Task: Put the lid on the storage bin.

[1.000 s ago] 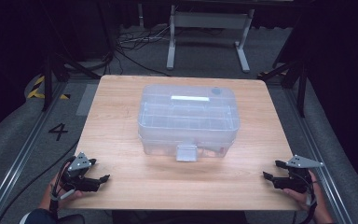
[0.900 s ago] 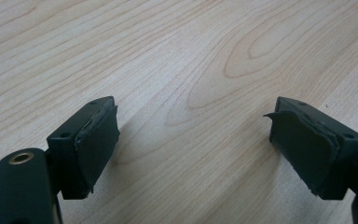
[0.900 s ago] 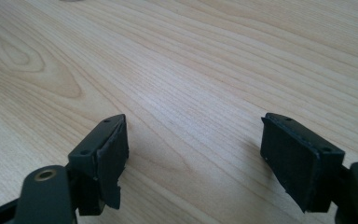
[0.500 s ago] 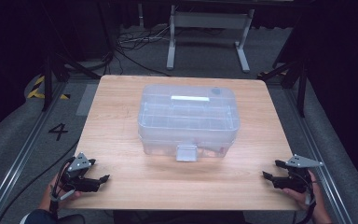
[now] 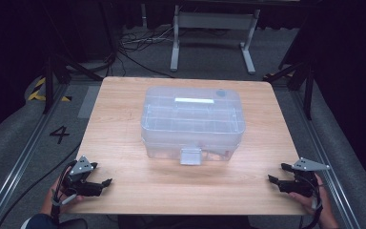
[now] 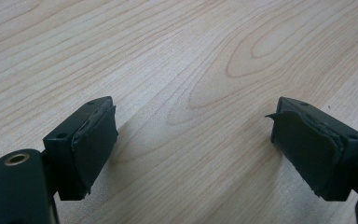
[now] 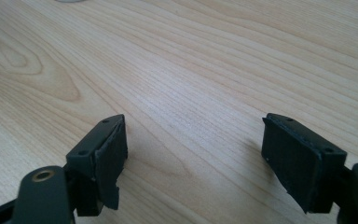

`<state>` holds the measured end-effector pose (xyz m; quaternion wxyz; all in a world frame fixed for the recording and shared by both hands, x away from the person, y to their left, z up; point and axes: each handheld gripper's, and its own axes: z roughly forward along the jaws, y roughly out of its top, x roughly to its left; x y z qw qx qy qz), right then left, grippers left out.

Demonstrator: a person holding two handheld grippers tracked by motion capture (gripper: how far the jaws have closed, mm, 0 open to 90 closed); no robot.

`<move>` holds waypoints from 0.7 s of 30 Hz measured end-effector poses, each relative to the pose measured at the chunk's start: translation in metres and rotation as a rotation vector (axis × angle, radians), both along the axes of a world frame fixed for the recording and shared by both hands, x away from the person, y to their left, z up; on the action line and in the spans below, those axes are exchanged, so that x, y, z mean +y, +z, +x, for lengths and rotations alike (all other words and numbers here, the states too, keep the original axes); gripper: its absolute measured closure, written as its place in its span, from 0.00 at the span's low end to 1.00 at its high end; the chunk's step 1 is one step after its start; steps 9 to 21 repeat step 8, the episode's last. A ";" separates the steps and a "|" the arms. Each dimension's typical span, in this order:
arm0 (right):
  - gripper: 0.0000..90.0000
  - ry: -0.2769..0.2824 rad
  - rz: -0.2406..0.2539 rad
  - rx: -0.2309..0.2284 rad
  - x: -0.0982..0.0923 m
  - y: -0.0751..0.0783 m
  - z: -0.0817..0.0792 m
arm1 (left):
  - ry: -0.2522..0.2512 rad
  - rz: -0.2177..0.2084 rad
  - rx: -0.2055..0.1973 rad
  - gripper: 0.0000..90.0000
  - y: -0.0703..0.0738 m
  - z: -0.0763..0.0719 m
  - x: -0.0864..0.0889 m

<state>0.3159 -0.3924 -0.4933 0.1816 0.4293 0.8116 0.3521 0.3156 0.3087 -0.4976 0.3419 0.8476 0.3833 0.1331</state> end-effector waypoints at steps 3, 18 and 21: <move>0.26 -0.001 0.001 0.000 0.000 0.000 0.000 | 0.002 0.001 -0.001 0.16 0.000 0.000 0.000; 0.26 -0.001 0.001 0.000 0.000 0.000 0.000 | 0.000 0.000 0.001 0.16 0.000 0.000 0.000; 0.26 -0.001 0.001 0.000 0.000 0.000 0.000 | 0.000 0.000 0.001 0.16 0.000 0.000 0.000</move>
